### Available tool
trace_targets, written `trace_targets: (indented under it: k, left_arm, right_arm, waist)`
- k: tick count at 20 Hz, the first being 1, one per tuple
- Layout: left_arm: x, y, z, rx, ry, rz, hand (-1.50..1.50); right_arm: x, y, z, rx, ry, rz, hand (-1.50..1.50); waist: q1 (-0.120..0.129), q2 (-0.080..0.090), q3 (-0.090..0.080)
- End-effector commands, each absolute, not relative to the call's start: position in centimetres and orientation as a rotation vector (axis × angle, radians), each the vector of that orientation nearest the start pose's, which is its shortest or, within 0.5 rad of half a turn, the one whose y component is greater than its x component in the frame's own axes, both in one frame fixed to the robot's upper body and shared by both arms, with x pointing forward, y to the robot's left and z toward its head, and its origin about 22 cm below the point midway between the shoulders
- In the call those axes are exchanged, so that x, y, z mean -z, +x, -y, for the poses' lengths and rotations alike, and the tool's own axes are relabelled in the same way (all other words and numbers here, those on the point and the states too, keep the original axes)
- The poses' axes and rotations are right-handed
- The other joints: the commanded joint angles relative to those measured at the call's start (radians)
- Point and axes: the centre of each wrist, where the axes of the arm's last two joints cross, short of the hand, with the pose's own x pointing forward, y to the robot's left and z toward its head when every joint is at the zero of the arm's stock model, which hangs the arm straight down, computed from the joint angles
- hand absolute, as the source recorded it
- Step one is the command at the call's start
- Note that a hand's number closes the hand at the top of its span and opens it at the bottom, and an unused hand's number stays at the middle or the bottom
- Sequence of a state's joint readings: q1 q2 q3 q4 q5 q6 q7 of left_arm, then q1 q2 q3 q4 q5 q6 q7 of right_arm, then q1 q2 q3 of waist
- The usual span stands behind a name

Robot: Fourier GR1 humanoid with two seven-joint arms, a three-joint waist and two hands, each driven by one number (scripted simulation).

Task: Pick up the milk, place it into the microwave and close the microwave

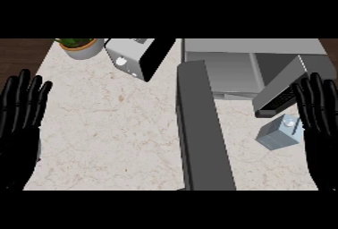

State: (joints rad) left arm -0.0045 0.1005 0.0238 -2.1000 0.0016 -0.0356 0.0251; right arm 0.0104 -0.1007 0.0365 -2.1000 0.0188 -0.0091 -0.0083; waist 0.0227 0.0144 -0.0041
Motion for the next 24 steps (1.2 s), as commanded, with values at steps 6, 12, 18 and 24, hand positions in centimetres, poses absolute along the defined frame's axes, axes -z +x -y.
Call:
trace_targets:
  k: [6, 12, 18, 24]
  left_arm:
    - [-11.9, 19.6, -23.0, 0.093, 0.149, 2.076, -1.50]
    - [-9.9, 18.7, -22.6, -0.104, 0.030, 1.955, -1.50]
    - [-8.2, 15.3, -22.6, -0.108, 0.019, 1.963, -1.50]
    - [-8.7, 13.8, -23.5, -0.101, 0.019, 1.952, -1.50]
  right_arm:
    - [-14.4, 24.5, 21.2, 0.174, -0.378, 2.100, -1.50]
    - [-15.4, 23.2, 18.9, 0.148, -0.011, 1.989, -1.50]
    - [-13.8, 23.5, 19.6, 0.158, -0.111, 2.026, -1.50]
    - [-13.5, 24.8, 19.9, 0.201, -0.263, 1.971, -1.50]
  waist:
    - [-0.004, -0.013, 0.003]
    - [-0.019, -0.015, 0.004]
    - [-0.018, -0.016, 0.004]
    - [-0.017, -0.015, 0.004]
